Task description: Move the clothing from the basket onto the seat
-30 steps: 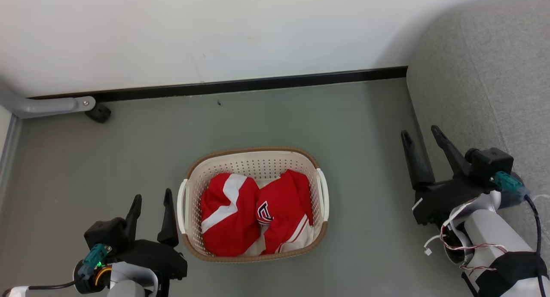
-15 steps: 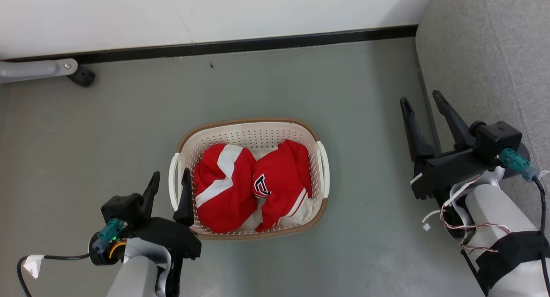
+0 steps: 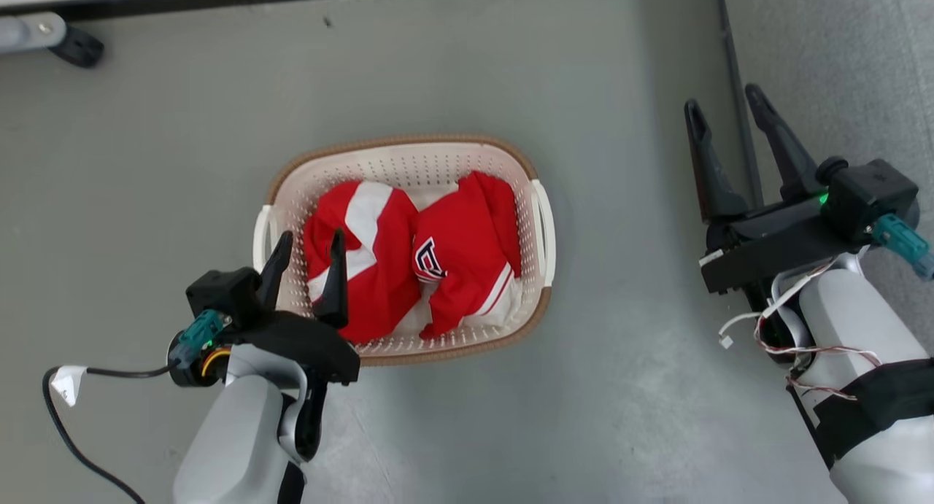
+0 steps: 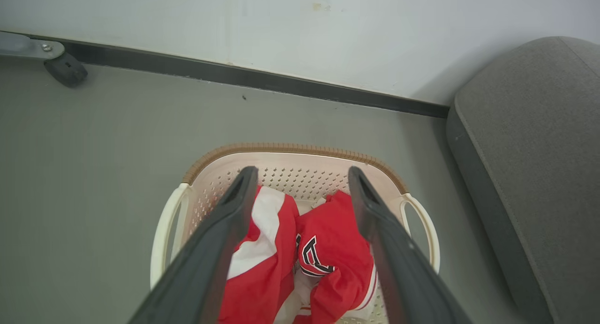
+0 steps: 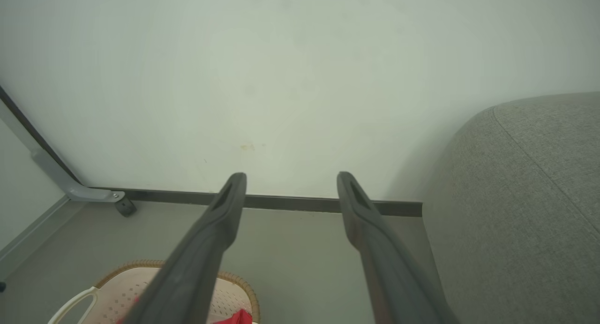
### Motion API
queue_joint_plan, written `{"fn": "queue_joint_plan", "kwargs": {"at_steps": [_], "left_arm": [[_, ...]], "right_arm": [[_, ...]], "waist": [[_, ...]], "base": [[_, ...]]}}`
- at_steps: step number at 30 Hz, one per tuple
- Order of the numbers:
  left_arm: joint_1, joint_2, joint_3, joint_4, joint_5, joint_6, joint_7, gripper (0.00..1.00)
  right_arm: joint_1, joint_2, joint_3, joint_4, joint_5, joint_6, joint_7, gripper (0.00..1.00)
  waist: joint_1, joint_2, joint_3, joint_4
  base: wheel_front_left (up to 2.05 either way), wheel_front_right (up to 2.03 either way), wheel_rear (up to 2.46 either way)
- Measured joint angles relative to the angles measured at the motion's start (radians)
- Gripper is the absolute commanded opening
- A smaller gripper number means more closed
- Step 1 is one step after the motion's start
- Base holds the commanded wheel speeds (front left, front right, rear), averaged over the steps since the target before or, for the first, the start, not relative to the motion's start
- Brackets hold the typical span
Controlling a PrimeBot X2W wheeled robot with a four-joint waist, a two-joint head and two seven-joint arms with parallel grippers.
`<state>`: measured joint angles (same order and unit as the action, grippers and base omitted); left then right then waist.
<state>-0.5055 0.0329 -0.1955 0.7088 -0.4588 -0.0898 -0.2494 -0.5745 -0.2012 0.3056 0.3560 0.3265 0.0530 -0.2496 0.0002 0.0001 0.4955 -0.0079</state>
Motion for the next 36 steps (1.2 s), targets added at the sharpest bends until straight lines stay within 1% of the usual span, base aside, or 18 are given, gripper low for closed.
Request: {"fn": "queue_joint_plan", "kwargs": {"at_steps": [13,20,25,27,31,36], "left_arm": [[-0.140,-0.001,-0.050,0.067,-0.051,0.002,0.000,1.00],[-0.228,-0.002,-0.073,0.124,-0.078,0.012,0.000,1.00],[-0.284,-0.002,-0.093,0.170,-0.079,0.022,0.000,1.00],[-0.306,-0.002,-0.105,0.185,-0.079,0.036,0.000,1.00],[-0.348,-0.003,-0.117,0.220,-0.082,0.047,0.000,1.00],[-0.379,-0.003,-0.132,0.267,-0.086,0.047,0.000,1.00]], "right_arm": [[-0.052,-0.009,-0.025,-0.065,-0.026,0.000,0.000,1.00],[-0.073,-0.010,-0.032,-0.098,-0.041,0.002,-0.005,1.00],[-0.073,-0.017,-0.039,-0.107,-0.056,0.008,-0.007,1.00],[-0.073,-0.017,-0.039,-0.111,-0.056,0.009,-0.007,1.00],[-0.074,-0.017,-0.043,-0.122,-0.065,0.010,-0.007,1.00],[-0.074,-0.018,-0.046,-0.138,-0.077,0.010,-0.007,1.00]], "waist": [[-0.0001,0.0000,0.151,-0.026],[-0.0001,0.0001,0.222,-0.040],[-0.0001,0.0000,0.257,-0.044],[-0.0002,0.0000,0.268,-0.046],[-0.0001,0.0000,0.287,-0.049],[-0.0002,0.0000,0.310,-0.052]], "base": [[0.00,0.00,0.00],[0.00,0.00,0.00],[0.00,0.00,0.00],[0.00,0.00,0.00],[0.00,0.00,0.00],[0.00,0.00,0.00]]}}
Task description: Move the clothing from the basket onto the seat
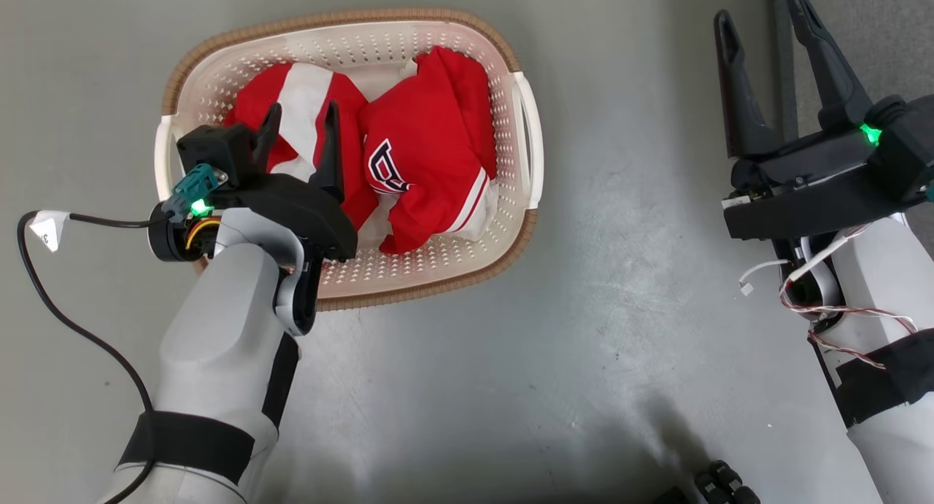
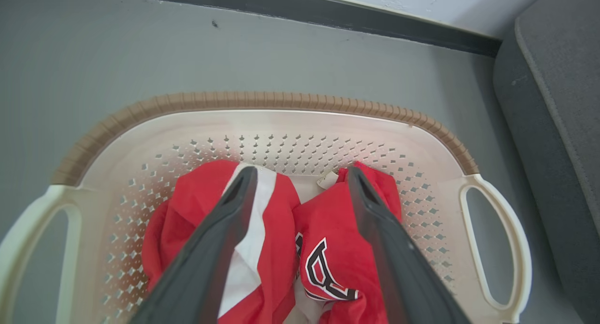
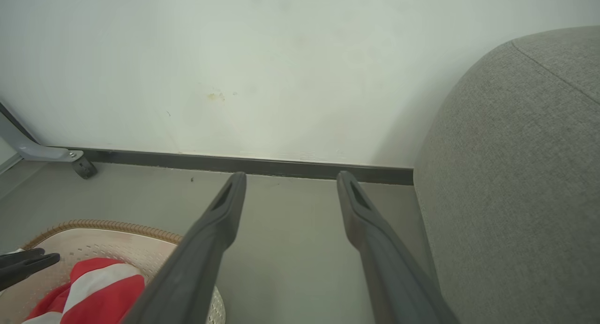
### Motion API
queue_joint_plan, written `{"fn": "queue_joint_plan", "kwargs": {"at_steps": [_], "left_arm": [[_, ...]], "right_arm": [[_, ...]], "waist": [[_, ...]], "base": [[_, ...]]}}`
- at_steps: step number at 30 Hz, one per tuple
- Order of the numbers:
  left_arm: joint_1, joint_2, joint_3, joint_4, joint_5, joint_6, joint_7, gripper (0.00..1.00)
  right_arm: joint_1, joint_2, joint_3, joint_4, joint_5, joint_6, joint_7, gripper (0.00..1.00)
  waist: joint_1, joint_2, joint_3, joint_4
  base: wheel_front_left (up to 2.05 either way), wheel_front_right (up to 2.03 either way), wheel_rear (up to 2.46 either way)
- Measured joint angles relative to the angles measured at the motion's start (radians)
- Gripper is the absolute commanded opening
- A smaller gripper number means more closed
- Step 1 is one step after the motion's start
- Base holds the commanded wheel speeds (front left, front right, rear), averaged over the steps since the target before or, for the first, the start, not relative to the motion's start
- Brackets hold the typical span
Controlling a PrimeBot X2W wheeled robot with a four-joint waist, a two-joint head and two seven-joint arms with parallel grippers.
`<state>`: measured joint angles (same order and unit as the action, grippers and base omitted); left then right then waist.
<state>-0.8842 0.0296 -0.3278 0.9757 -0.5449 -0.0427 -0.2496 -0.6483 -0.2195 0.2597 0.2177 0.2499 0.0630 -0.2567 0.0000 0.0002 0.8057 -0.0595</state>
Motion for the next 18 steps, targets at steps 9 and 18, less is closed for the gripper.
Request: {"fn": "queue_joint_plan", "kwargs": {"at_steps": [9,18], "left_arm": [[-0.013,0.000,-0.032,0.049,-0.035,0.016,0.000,1.00],[-0.036,0.000,-0.052,0.076,-0.078,0.018,0.000,1.00]], "right_arm": [[-0.014,0.002,0.000,-0.041,-0.013,0.007,0.000,1.00],[-0.020,0.004,-0.003,-0.061,-0.021,0.011,0.000,1.00]], "waist": [[0.0000,0.0000,0.042,-0.003],[0.0000,0.0000,0.076,-0.007]], "base": [[0.00,0.00,0.00],[0.00,0.00,0.00]]}}
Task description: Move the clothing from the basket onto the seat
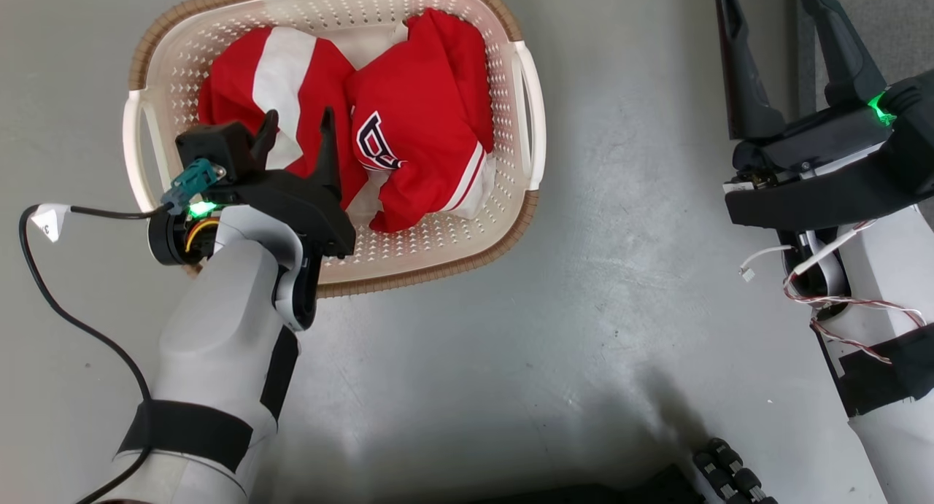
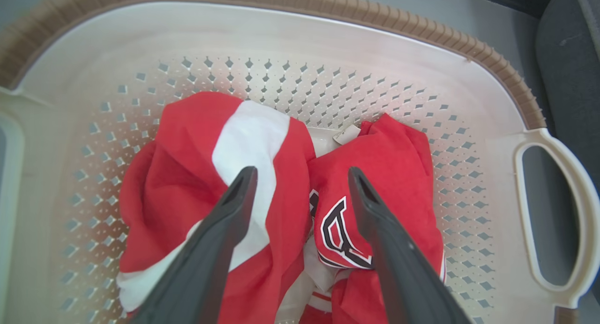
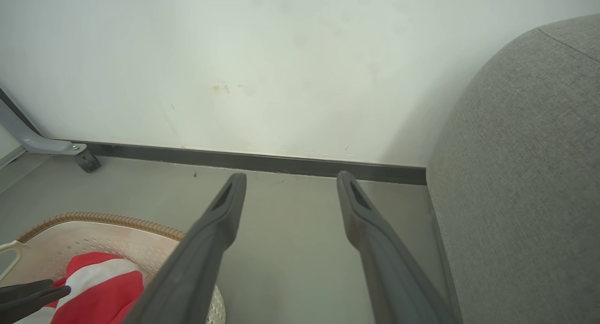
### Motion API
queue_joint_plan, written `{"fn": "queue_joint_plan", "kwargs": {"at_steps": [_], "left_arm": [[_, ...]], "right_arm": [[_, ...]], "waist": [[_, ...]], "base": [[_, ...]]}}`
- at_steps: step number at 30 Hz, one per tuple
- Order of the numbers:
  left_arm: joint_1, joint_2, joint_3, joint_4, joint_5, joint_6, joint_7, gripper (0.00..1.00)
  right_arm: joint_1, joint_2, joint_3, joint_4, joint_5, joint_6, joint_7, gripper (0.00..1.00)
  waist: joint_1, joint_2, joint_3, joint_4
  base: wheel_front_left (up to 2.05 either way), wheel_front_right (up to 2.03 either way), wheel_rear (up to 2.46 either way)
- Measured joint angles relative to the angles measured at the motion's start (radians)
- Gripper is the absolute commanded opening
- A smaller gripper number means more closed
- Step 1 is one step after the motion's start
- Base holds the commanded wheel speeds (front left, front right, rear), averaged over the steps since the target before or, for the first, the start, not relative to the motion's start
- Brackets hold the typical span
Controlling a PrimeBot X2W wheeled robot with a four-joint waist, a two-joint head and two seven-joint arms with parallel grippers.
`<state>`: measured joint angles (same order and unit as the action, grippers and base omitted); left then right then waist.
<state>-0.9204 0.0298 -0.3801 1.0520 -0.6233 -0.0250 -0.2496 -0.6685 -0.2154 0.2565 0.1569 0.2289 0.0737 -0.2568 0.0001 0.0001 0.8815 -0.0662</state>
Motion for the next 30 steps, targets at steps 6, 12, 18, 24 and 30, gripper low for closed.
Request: {"fn": "queue_joint_plan", "kwargs": {"at_steps": [6,12,18,24,30], "left_arm": [[-0.033,-0.001,-0.005,0.028,-0.018,0.015,0.000,1.00],[-0.065,0.000,-0.002,0.065,-0.020,0.043,0.000,1.00],[-0.089,0.000,0.001,0.099,-0.022,0.054,0.000,1.00],[-0.102,-0.001,0.004,0.138,-0.044,0.070,0.000,1.00],[-0.112,-0.001,-0.002,0.162,-0.044,0.069,0.002,1.00]], "right_arm": [[0.000,0.002,-0.006,-0.017,-0.011,0.000,0.000,1.00],[0.000,0.005,-0.013,-0.028,-0.018,0.000,0.000,1.00],[0.002,0.008,-0.023,-0.037,-0.020,0.000,0.000,1.00],[0.003,0.015,-0.033,-0.040,-0.020,0.000,0.000,1.00],[0.003,0.021,-0.038,-0.044,-0.020,0.001,0.000,1.00]], "waist": [[0.0000,-0.0002,0.021,-0.003],[0.0000,-0.0002,0.045,-0.009],[0.0000,-0.0001,0.067,-0.015],[-0.0002,-0.0001,0.076,-0.017],[-0.0002,-0.0002,0.084,-0.018]], "base": [[0.00,0.00,0.00],[0.00,0.00,0.00],[0.00,0.00,0.00],[0.00,0.00,0.00],[0.00,0.00,0.00]]}}
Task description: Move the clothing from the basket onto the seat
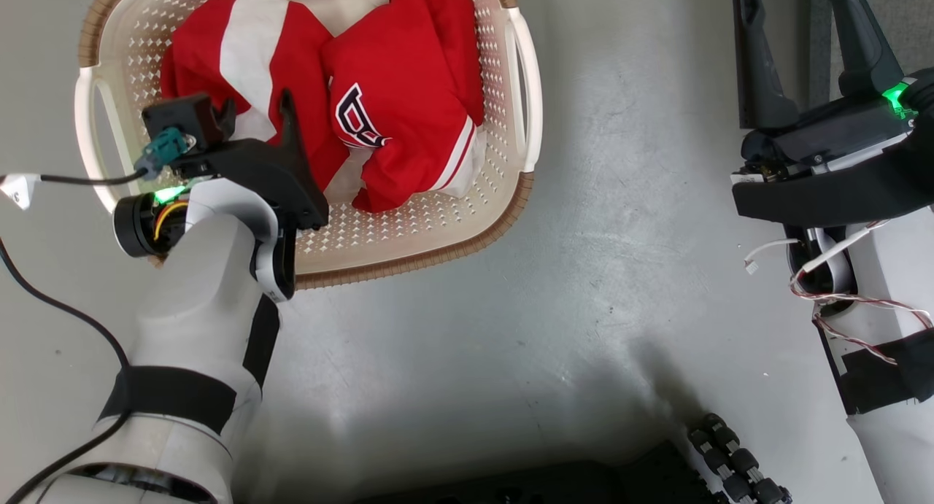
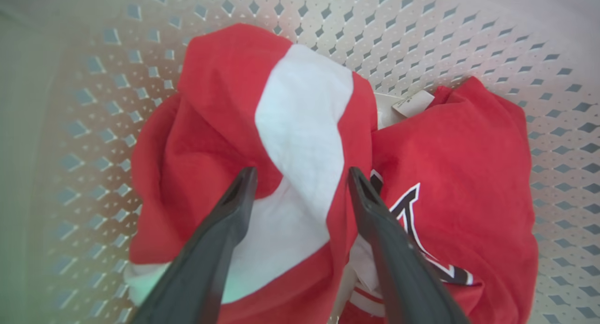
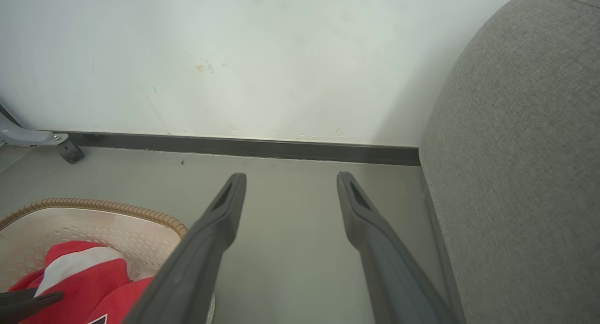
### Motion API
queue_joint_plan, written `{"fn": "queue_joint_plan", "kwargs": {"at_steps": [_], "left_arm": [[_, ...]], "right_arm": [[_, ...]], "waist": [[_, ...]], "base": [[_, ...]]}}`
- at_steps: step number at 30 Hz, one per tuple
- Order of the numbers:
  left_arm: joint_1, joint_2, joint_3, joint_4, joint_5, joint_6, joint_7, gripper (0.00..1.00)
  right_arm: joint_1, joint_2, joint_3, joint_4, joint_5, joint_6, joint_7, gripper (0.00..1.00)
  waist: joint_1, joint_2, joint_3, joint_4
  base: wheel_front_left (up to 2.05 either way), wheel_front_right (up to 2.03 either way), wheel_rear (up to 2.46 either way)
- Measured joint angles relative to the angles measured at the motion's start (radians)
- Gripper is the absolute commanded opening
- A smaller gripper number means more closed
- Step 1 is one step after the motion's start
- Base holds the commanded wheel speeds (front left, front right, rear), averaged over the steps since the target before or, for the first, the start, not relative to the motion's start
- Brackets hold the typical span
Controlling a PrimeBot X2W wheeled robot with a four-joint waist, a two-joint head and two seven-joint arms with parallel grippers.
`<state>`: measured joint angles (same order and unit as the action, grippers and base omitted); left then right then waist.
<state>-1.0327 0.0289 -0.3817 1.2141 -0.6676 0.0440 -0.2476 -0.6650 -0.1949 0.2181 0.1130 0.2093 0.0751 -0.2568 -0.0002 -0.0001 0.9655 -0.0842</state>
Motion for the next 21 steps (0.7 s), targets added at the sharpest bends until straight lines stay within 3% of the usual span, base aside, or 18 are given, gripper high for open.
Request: {"fn": "queue_joint_plan", "kwargs": {"at_steps": [6,7,8,10,21], "left_arm": [[-0.012,0.000,-0.018,0.015,0.000,-0.001,0.019,1.00],[-0.011,0.000,-0.020,0.015,0.000,-0.001,0.025,0.91],[-0.010,0.000,-0.022,0.015,0.000,-0.001,0.026,0.47],[-0.010,0.000,-0.024,0.016,0.000,-0.001,0.026,0.00],[-0.002,0.000,-0.041,0.013,-0.012,-0.019,0.017,0.00]], "right_arm": [[0.000,0.013,-0.001,-0.006,0.000,0.000,0.000,1.00],[0.000,0.014,-0.001,-0.007,0.000,0.000,0.000,1.00],[0.000,0.016,-0.002,-0.007,0.000,0.001,0.000,1.00],[0.000,0.015,-0.007,-0.007,0.000,0.002,0.000,1.00],[0.000,0.021,-0.018,0.008,-0.009,0.010,0.000,1.00]], "waist": [[0.0001,0.0000,0.009,-0.005],[0.0000,0.0000,0.010,-0.007],[0.0001,0.0000,0.010,-0.008],[0.0001,0.0000,0.010,-0.010],[0.0001,0.0001,-0.021,-0.007]], "base": [[0.00,0.00,0.00],[0.00,0.00,0.00],[0.00,0.00,0.00],[0.00,0.00,0.00],[0.00,0.00,0.00]]}}
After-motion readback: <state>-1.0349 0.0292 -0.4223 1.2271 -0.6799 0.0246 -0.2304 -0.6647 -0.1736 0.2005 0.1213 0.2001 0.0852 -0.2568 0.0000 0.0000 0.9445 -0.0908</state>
